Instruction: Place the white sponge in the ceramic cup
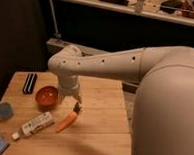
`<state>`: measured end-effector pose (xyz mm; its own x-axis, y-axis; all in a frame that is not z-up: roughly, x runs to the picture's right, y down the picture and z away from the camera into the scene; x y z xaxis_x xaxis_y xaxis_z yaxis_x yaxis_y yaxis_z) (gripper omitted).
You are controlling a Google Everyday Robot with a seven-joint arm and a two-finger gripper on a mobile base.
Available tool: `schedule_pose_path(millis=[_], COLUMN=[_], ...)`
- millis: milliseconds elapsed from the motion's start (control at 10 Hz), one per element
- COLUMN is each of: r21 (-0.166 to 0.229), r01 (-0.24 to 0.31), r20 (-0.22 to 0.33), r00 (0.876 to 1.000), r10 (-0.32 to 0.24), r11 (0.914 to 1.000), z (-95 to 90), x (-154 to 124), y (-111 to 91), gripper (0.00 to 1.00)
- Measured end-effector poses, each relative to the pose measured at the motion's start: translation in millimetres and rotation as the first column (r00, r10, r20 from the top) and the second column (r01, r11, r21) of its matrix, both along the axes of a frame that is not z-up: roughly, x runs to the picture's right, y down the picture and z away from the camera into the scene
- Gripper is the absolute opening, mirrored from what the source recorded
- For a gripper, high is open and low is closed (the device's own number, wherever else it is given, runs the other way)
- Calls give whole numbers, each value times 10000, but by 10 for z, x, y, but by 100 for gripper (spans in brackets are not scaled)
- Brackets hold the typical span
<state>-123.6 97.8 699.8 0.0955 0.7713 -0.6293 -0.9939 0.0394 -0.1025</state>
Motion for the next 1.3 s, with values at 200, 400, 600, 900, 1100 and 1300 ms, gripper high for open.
schedule_pose_path(millis=[200, 400, 600, 900, 1100, 1300], r21=[50, 174, 325, 608, 852, 1156], r01=[248, 1248, 2850, 4488, 5347, 5914], r20=[63, 643, 1541, 2845, 3842, 4695], r00=[9997, 9900, 9456, 8484, 7609, 6755], r10=[-249, -1257, -2866, -4465, -5229, -5686], r11=[9997, 9920, 9580, 8915, 8407, 7980], z=[-5, -24, -96, -311, -486, -594], x=[-17, -333, -889, -1625, -2126, -2521], y=[31, 203, 510, 946, 1264, 1513], gripper=[65, 65, 65, 65, 65, 65])
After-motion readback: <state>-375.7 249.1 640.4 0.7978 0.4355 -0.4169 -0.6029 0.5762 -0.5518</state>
